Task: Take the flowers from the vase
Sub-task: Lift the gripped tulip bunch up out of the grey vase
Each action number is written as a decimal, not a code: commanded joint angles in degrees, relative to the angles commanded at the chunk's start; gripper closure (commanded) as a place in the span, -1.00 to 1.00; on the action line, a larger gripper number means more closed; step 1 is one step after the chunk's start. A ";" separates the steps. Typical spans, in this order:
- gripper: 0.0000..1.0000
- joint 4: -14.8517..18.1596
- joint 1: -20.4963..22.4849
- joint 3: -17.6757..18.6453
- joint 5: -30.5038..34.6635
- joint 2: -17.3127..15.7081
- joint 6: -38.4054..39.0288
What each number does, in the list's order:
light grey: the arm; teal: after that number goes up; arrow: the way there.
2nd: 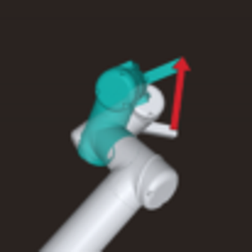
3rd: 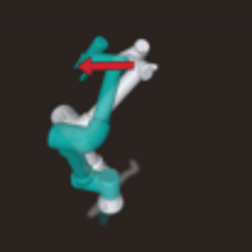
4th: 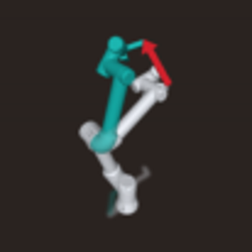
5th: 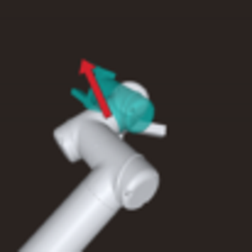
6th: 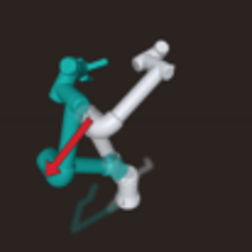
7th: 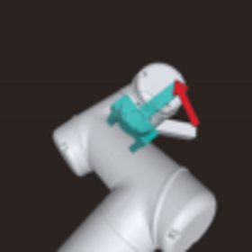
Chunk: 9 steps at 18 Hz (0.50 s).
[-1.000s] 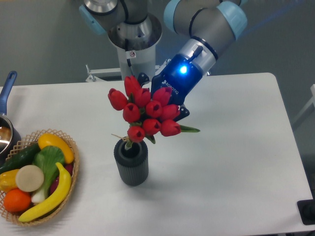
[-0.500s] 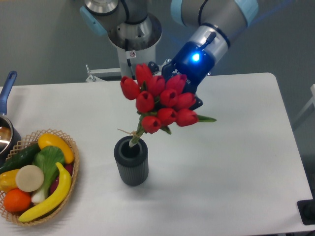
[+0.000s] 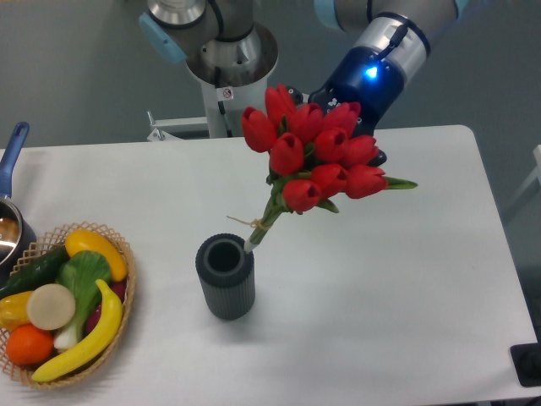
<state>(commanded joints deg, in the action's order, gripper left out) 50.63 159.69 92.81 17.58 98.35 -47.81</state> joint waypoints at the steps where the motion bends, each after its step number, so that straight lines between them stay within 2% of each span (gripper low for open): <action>1: 0.09 0.00 0.18 0.18 0.00 -0.09 -0.26; 9: 0.09 -0.09 0.44 0.36 0.00 -0.26 -0.26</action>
<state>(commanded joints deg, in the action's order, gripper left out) 50.54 160.14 93.16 17.58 98.09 -48.08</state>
